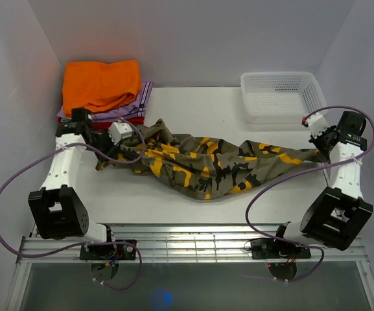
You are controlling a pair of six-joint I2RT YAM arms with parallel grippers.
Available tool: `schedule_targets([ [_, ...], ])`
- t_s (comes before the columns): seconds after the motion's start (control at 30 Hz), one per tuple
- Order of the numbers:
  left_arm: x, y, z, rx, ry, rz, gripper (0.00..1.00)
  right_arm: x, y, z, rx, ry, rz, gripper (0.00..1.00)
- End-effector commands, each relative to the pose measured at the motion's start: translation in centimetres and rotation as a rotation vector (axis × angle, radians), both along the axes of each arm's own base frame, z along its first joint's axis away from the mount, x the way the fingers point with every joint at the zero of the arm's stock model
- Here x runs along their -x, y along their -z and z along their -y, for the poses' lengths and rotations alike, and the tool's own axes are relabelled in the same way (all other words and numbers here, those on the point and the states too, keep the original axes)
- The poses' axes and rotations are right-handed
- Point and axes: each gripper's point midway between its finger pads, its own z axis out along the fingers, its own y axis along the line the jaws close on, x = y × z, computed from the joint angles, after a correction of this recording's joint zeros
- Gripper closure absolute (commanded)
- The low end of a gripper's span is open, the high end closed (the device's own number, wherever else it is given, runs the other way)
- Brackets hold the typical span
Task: Fold and stack the trousers
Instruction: Flatten the trousers out
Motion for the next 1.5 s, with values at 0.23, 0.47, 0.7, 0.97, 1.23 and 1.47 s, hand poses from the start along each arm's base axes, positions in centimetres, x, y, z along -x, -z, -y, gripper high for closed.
schedule_targets([
  [0.23, -5.1, -7.6, -5.2, 0.014, 0.011, 0.008, 1.00, -2.7, -2.5, 2.9, 0.173, -0.077, 0.079, 0.92],
  [0.47, -14.6, -4.2, -4.6, 0.259, -0.256, -0.165, 0.33, -4.1, 2.0, 3.7, 0.137, 0.010, -0.010, 0.92],
  [0.7, -12.9, -6.2, -4.9, 0.290, -0.359, -0.134, 0.14, -4.1, 3.6, 4.3, 0.119, 0.081, -0.048, 0.92],
  [0.97, -4.1, -6.3, -11.6, 0.278, -0.572, -0.119, 0.12, -3.5, 2.2, 3.8, 0.122, 0.078, -0.010, 0.92],
  [1.23, -0.8, -0.8, -13.5, 0.456, -0.731, -0.226, 0.12, -3.4, 0.3, 3.3, 0.121, 0.058, 0.030, 0.92],
  [1.47, -4.3, 0.5, -13.2, 0.664, -0.688, -0.141, 0.13, -2.9, 0.2, 2.8, 0.117, 0.045, 0.032, 0.92],
])
